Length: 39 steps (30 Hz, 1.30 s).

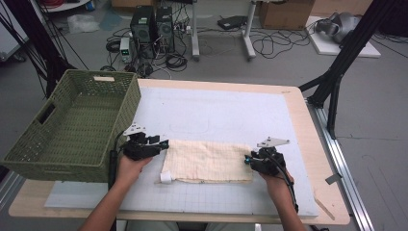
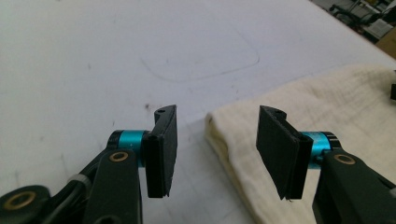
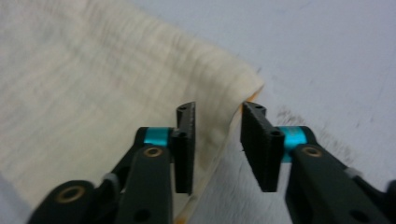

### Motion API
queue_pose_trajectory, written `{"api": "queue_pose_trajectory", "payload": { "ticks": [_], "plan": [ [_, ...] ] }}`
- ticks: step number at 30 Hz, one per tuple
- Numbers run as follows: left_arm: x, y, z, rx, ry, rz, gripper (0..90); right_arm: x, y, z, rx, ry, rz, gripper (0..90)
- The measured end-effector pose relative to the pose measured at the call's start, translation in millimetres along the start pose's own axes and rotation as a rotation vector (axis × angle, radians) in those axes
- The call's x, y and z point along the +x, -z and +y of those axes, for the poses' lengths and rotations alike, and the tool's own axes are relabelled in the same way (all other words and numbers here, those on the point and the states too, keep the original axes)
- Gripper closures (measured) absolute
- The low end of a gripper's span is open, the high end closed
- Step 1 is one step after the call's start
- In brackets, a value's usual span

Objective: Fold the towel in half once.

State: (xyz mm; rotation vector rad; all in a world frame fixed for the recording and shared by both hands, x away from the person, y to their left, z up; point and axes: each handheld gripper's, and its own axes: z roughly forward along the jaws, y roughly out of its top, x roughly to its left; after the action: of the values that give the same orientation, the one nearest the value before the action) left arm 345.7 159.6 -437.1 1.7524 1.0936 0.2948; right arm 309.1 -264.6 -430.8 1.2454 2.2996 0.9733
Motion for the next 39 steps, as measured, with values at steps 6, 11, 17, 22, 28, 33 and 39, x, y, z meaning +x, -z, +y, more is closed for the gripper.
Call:
{"api": "queue_pose_trajectory", "payload": {
  "ticks": [6, 11, 17, 22, 28, 33, 39],
  "plan": [
    [8.7, -22.9, 3.0, 0.05, 0.002, 0.012, 47.6, -16.2, -7.9, 15.8, -0.093, -0.056, 0.002, 51.0],
    [11.4, -36.6, 4.0, 0.113, 0.021, 0.001, 53.1, -25.5, -28.9, 22.1, -0.042, -0.067, 0.041, 58.0],
    [10.8, -36.9, 6.5, 0.166, 0.013, -0.034, 87.5, -26.4, -37.0, 20.5, 0.001, -0.036, 0.108, 83.4],
    [19.6, -32.4, 14.4, 0.116, 0.034, 0.029, 88.0, -17.8, -38.9, 28.1, -0.044, 0.046, 0.064, 84.9],
    [32.0, -33.9, 16.9, 0.025, 0.054, 0.074, 87.9, -21.5, -50.5, 47.0, -0.104, 0.026, 0.028, 84.8],
    [39.3, -40.0, 17.2, 0.003, 0.076, 0.091, 87.8, -24.1, -64.8, 59.8, -0.1, 0.022, -0.006, 84.8],
    [41.2, -46.2, 24.8, 0.011, 0.065, 0.109, 86.0, -27.5, -72.2, 66.8, -0.104, 0.006, -0.049, 83.4]
  ]
}}
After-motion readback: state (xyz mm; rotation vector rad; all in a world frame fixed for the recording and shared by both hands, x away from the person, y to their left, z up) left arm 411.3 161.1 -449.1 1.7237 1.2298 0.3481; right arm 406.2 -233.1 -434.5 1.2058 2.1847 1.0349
